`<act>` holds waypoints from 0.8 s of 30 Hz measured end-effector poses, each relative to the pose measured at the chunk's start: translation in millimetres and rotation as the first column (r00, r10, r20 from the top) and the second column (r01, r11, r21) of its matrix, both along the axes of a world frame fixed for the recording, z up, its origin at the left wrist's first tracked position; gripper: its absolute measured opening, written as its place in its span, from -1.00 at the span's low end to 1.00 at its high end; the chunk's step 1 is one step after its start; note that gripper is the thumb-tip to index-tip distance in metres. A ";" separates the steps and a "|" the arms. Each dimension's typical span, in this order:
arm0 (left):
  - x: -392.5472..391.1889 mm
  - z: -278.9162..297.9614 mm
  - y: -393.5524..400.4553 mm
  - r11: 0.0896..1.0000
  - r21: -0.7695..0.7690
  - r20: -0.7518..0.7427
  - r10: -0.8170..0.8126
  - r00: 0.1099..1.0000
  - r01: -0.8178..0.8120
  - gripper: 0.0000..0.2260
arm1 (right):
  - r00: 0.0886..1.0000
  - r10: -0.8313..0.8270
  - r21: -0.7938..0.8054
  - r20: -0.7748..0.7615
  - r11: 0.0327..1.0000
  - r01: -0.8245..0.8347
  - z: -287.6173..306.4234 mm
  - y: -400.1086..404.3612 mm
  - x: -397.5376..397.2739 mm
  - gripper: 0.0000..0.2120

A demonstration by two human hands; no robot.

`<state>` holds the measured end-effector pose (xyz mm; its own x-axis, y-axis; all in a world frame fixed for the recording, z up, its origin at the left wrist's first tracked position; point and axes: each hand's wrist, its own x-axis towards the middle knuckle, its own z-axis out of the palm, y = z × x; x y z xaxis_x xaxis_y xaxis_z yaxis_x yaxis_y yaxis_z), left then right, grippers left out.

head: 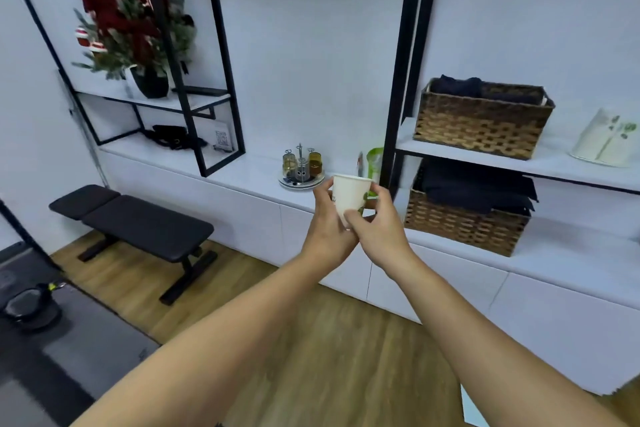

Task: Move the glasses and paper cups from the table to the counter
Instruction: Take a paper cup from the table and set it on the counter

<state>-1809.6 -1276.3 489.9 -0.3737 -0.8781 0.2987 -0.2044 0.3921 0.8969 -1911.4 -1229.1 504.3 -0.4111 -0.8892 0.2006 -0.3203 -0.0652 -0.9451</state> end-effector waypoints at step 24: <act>-1.2 -35.6 -479.9 0.975 -0.065 0.126 0.218 0.968 -0.211 -0.39 | 0.977 0.130 0.113 0.167 0.982 -0.150 -22.1 -491.5 -47.1 -0.70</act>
